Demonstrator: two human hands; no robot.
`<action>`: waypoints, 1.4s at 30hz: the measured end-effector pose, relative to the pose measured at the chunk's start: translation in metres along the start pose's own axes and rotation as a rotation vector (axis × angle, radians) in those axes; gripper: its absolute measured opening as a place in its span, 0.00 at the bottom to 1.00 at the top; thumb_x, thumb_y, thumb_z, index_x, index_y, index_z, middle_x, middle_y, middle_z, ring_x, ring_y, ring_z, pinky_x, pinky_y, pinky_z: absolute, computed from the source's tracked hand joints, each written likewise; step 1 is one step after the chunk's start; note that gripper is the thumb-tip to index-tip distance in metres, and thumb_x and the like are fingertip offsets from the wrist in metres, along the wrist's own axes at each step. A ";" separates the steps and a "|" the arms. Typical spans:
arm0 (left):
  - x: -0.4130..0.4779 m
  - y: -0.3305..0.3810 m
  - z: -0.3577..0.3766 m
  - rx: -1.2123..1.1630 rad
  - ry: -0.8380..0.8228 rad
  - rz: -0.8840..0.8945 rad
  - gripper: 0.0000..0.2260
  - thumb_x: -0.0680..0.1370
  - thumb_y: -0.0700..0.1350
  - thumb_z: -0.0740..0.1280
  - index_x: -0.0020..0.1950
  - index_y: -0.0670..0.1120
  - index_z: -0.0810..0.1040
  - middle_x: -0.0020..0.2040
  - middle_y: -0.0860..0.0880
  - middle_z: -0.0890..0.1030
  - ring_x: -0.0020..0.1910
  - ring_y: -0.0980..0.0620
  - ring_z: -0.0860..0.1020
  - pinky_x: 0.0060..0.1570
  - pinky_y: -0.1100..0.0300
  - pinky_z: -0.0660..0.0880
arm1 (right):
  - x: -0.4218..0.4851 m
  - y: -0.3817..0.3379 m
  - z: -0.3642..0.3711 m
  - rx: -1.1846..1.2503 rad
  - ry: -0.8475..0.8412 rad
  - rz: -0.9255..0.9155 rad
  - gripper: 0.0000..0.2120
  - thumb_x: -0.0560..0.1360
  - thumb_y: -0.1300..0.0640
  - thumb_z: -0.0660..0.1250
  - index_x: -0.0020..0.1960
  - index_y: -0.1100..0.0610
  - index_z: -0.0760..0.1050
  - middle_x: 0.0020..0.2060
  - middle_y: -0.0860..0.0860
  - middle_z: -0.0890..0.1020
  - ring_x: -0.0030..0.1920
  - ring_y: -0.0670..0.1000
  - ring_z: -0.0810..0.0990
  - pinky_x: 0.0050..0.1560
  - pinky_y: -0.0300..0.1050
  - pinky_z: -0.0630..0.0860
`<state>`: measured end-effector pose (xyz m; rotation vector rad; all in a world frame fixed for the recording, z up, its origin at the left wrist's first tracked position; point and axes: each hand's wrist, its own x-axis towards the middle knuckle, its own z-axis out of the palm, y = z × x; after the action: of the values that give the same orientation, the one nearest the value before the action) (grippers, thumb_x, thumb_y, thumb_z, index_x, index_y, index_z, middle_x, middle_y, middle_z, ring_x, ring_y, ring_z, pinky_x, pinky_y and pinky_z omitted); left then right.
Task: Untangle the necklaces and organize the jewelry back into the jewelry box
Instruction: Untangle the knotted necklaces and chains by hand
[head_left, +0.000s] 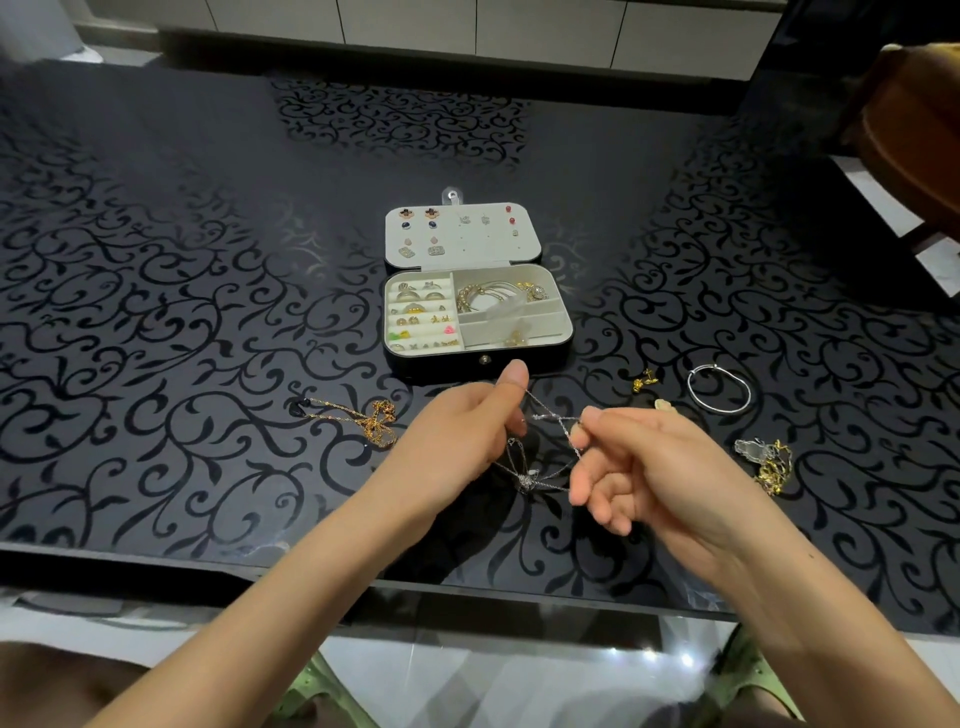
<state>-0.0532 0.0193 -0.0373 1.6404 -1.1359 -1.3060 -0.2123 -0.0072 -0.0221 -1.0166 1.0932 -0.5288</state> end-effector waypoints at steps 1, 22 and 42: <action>0.000 0.000 0.000 0.011 0.009 0.007 0.24 0.77 0.62 0.54 0.38 0.44 0.74 0.20 0.56 0.63 0.21 0.58 0.61 0.30 0.61 0.59 | 0.000 0.000 0.001 0.002 0.004 0.004 0.12 0.79 0.56 0.59 0.39 0.59 0.71 0.24 0.58 0.78 0.18 0.49 0.70 0.18 0.34 0.63; -0.004 0.003 -0.005 -0.024 0.031 0.010 0.11 0.80 0.52 0.58 0.52 0.49 0.78 0.22 0.57 0.62 0.22 0.58 0.60 0.27 0.62 0.57 | -0.009 0.003 -0.002 -0.142 0.054 -0.353 0.04 0.73 0.64 0.68 0.44 0.60 0.72 0.37 0.57 0.84 0.29 0.51 0.80 0.24 0.39 0.71; -0.005 0.011 0.002 -0.249 -0.145 -0.153 0.28 0.81 0.55 0.54 0.26 0.43 0.75 0.21 0.52 0.57 0.19 0.56 0.54 0.21 0.66 0.53 | -0.014 0.002 -0.002 -0.231 0.145 -0.408 0.03 0.74 0.65 0.67 0.43 0.59 0.74 0.40 0.58 0.83 0.37 0.53 0.80 0.35 0.44 0.76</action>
<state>-0.0580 0.0202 -0.0259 1.4909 -0.9015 -1.6169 -0.2197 0.0039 -0.0172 -1.4358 1.0950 -0.8283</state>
